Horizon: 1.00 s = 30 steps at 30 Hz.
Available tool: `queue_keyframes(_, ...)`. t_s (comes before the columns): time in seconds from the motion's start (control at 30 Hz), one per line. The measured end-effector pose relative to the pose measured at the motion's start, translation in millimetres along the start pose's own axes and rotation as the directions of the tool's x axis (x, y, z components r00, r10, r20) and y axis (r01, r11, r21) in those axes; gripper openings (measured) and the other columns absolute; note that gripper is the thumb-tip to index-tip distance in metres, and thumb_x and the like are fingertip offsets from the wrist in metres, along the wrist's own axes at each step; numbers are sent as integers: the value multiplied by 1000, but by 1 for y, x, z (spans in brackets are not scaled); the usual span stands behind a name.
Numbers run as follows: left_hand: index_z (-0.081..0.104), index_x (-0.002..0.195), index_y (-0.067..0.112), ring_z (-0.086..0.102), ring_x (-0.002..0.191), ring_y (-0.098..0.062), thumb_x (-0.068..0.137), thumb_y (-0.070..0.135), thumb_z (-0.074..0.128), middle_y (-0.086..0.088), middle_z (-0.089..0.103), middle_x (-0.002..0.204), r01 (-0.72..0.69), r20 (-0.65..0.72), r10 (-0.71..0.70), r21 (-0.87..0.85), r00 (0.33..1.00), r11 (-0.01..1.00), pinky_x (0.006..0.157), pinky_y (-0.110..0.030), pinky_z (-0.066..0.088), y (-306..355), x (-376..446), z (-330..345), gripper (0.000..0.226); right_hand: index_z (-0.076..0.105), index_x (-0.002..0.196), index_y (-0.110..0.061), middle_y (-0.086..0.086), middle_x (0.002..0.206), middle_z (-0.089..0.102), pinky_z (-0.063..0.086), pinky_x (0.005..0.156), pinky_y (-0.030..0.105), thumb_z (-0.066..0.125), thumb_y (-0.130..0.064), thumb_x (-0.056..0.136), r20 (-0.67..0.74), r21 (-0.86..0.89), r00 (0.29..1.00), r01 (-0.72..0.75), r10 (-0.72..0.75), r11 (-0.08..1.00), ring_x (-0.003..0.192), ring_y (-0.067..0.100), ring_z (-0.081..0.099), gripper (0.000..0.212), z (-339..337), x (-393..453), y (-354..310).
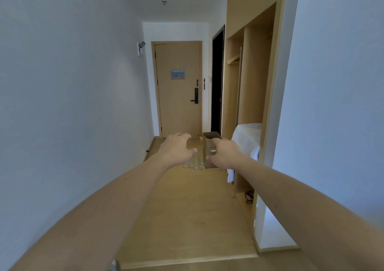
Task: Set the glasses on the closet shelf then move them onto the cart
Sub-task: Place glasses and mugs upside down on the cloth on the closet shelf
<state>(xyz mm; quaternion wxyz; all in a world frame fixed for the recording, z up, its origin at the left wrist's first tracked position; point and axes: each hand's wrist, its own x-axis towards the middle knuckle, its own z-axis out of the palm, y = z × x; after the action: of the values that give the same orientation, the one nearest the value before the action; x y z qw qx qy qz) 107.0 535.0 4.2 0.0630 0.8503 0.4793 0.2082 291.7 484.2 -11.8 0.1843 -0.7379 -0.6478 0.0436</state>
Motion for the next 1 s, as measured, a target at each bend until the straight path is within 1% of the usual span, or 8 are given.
queue_keyframes(0.1, 42, 151, 19, 43, 139, -29, 98, 46, 60, -9, 43, 154, -7, 7, 7, 6, 1000, 1000, 110, -45, 43, -18, 29, 7, 62, 41, 147, -21, 10, 132, 55, 52, 96, 47, 64, -43, 85, 4, -14, 1000, -4, 4, 1000, 122, 35, 51, 70, 7, 32, 1)
queue_keyframes(0.3, 42, 151, 19, 38, 142, -28, 97, 47, 60, -8, 44, 154, 17, 19, -18, 15, 1000, 1000, 112, -46, 40, -44, 94, 31, 63, 42, 147, -19, 10, 134, 55, 50, 97, 46, 63, -42, 88, 17, -38, 1000, 3, -3, 999, 124, 35, 50, 67, 21, 106, 17)
queue_keyframes(0.43, 42, 152, 17, 42, 140, -29, 97, 46, 61, -10, 45, 153, 44, 12, -45, 16, 999, 999, 111, -45, 42, -51, 142, 48, 64, 47, 136, -15, 9, 121, 56, 51, 90, 43, 62, -42, 90, 15, -57, 999, 38, -37, 998, 118, 34, 52, 56, 31, 160, 37)
queue_keyframes(0.5, 43, 151, 15, 46, 137, -30, 98, 45, 61, -11, 47, 151, 54, -3, -54, 17, 999, 998, 108, -43, 45, -50, 170, 55, 64, 47, 136, -14, 9, 119, 57, 51, 90, 43, 63, -42, 89, 3, -41, 998, 61, -61, 997, 115, 34, 53, 56, 34, 189, 50)
queue_keyframes(0.63, 42, 151, 14, 53, 127, -29, 98, 45, 60, -13, 53, 143, 80, 0, -80, 45, 997, 996, 102, -40, 49, -47, 229, 71, 63, 42, 145, -15, 12, 128, 56, 52, 93, 45, 63, -43, 89, 15, -23, 996, 87, -86, 996, 118, 33, 52, 66, 34, 252, 77)
queue_keyframes(0.77, 44, 151, 16, 50, 131, -29, 97, 47, 61, -10, 54, 144, 114, -37, -113, 26, 993, 993, 106, -43, 47, -47, 290, 84, 64, 41, 147, -13, 13, 140, 52, 49, 101, 46, 64, -46, 91, 30, -21, 994, 106, -106, 994, 130, 35, 46, 68, 28, 313, 102)
queue_keyframes(0.9, 43, 151, 16, 48, 134, -29, 97, 46, 61, -11, 52, 147, 139, -38, -138, 36, 990, 990, 108, -40, 45, -48, 338, 100, 64, 41, 147, -12, 14, 144, 50, 46, 105, 46, 64, -44, 92, 41, -12, 992, 121, -120, 993, 133, 35, 44, 68, 29, 363, 124)
queue_keyframes(1.0, 43, 151, 16, 47, 134, -30, 97, 46, 61, -13, 51, 146, 153, -24, -152, 38, 988, 988, 107, -40, 45, -54, 368, 115, 65, 41, 147, -13, 14, 143, 50, 47, 103, 46, 64, -45, 91, 64, -16, 990, 125, -123, 992, 132, 35, 44, 68, 37, 396, 138)
